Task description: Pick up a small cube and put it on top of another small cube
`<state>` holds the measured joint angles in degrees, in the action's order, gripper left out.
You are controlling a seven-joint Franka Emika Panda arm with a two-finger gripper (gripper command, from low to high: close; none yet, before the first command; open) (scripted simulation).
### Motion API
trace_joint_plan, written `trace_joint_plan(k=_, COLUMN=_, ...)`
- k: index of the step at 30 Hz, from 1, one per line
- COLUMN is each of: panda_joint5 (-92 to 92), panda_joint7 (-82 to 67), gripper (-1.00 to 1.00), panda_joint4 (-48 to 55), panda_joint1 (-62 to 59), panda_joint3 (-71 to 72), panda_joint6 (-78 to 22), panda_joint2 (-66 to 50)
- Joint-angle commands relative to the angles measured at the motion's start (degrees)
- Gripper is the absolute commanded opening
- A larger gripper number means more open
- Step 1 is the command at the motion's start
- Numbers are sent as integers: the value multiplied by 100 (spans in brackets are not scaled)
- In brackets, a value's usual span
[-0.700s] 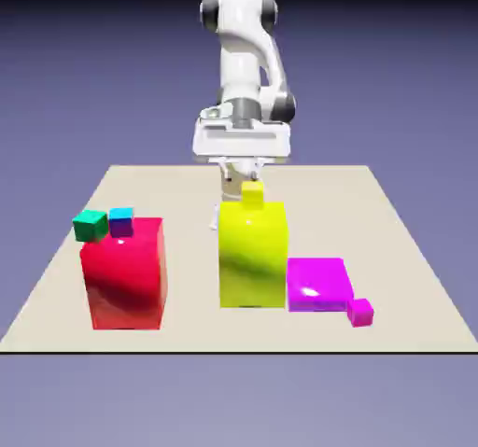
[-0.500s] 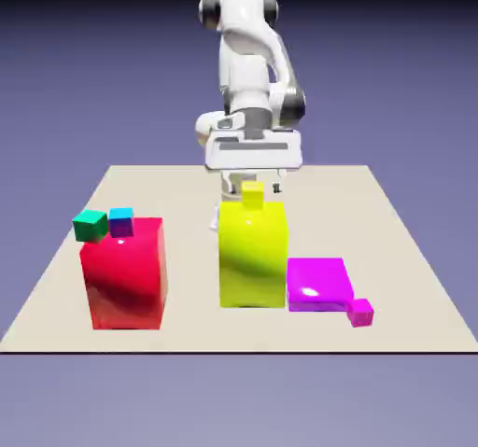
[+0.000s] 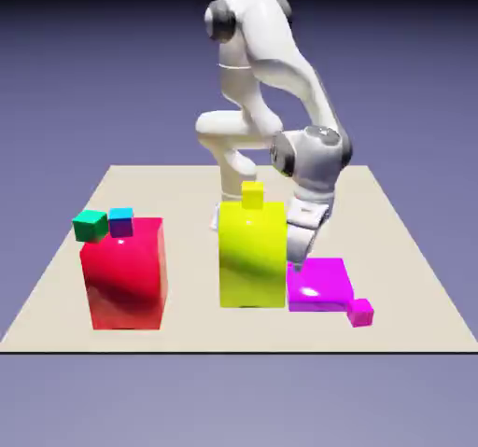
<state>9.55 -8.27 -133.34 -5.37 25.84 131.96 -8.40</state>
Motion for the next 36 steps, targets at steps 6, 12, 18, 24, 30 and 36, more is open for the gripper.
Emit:
trace_joint_plan(k=6, panda_joint5=470, panda_joint7=-1495, gripper=0, panda_joint4=737, panda_joint1=-276, panda_joint3=814, panda_joint6=-1056, panda_joint2=-1214)
trace_joint_plan(k=12, panda_joint5=940, panda_joint7=-2990, gripper=0, panda_joint4=1474, panda_joint1=-551, panda_joint3=1627, panda_joint6=-2112, panda_joint2=-2429)
trace_joint_plan(k=18, panda_joint5=1566, panda_joint7=-4485, gripper=0, panda_joint4=2147, panda_joint1=-906, panda_joint3=2484, panda_joint6=-3016, panda_joint2=-3646)
trace_joint_plan(k=24, panda_joint5=3039, panda_joint7=-5981, gripper=0, panda_joint4=2468, panda_joint1=-1693, panda_joint3=3575, panda_joint6=-3096, panda_joint2=-4881)
trace_joint_plan(k=30, panda_joint5=4380, panda_joint7=-7280, gripper=0, panda_joint4=2722, panda_joint1=-2407, panda_joint3=4540, panda_joint6=-3108, panda_joint2=-5955)
trace_joint_plan(k=36, panda_joint5=4887, panda_joint7=-7122, gripper=-100, panda_joint4=2514, panda_joint1=-2292, panda_joint3=3983, panda_joint6=-2525, panda_joint2=-6353)
